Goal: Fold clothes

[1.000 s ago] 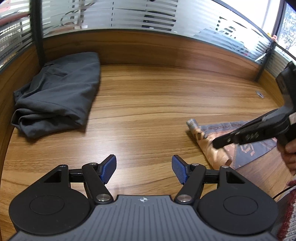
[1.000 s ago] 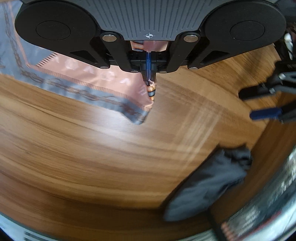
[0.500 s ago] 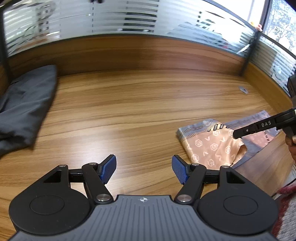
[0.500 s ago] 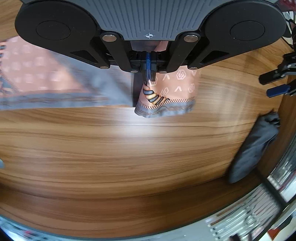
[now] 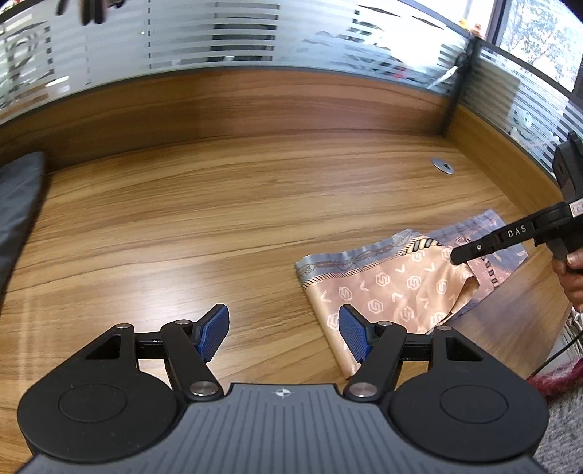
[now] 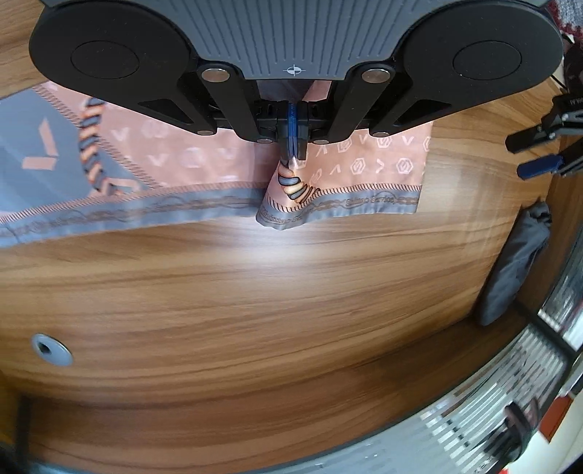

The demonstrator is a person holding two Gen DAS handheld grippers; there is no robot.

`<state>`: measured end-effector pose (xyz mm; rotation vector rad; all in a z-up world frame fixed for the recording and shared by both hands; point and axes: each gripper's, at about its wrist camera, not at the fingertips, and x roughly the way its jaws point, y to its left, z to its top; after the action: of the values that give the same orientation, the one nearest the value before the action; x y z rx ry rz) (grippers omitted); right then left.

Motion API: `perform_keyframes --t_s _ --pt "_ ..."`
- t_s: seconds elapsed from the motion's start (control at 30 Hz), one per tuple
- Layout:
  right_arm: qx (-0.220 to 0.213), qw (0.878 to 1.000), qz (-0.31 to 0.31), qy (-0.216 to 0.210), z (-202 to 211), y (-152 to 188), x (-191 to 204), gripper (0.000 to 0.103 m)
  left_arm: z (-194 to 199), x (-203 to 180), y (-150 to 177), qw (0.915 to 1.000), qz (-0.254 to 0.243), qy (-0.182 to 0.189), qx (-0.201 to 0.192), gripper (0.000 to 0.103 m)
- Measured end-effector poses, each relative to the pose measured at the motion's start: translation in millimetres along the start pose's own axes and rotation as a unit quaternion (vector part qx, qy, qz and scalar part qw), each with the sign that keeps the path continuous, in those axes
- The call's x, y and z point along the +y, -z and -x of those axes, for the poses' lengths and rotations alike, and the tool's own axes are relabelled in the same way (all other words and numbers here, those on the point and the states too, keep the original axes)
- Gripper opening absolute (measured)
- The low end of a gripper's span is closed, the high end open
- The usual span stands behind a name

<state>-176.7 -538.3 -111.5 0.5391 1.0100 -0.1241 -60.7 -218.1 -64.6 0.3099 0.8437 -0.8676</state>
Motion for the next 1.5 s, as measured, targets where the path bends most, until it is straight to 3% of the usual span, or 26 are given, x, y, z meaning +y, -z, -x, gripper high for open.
perform_keyframes --t_s 0.37,0.47,0.53,0.73,1.0,1.13,1.23,1.43,1.5 --pt "0.018 1.000 -0.015 -0.016 7 3 -36 0.004 -12 -26 -8 1.0000 -0.006 0.000 0.006 0.073" --pt "0.022 1.000 -0.013 -0.011 7 5 -40 0.010 -13 -30 -8 0.9999 -0.008 0.000 0.007 0.073" --pt "0.017 1.000 -0.011 -0.003 11 6 -44 0.023 -14 -34 -9 1.0000 -0.006 -0.001 0.007 0.073" --pt "-0.008 0.999 -0.032 0.032 38 8 -77 0.023 -18 -47 -12 1.0000 -0.001 -0.003 0.005 0.073" --pt "-0.037 0.991 -0.092 0.094 76 8 -158 0.024 -27 -79 -19 0.9999 0.002 0.012 -0.006 0.074" --pt "-0.040 0.987 -0.099 0.123 81 6 -190 0.029 -33 -99 -22 0.9997 -0.008 0.023 -0.006 0.074" --pt "-0.037 0.986 -0.097 0.132 79 3 -207 0.035 -42 -114 -24 0.9991 -0.027 0.032 -0.005 0.074" --pt "-0.025 0.987 -0.094 0.128 68 -2 -221 0.035 -63 -144 -29 0.9962 -0.070 0.051 -0.003 0.073" --pt "-0.025 0.987 -0.095 0.127 65 -3 -224 0.035 -70 -154 -30 0.9948 -0.084 0.058 -0.002 0.066"
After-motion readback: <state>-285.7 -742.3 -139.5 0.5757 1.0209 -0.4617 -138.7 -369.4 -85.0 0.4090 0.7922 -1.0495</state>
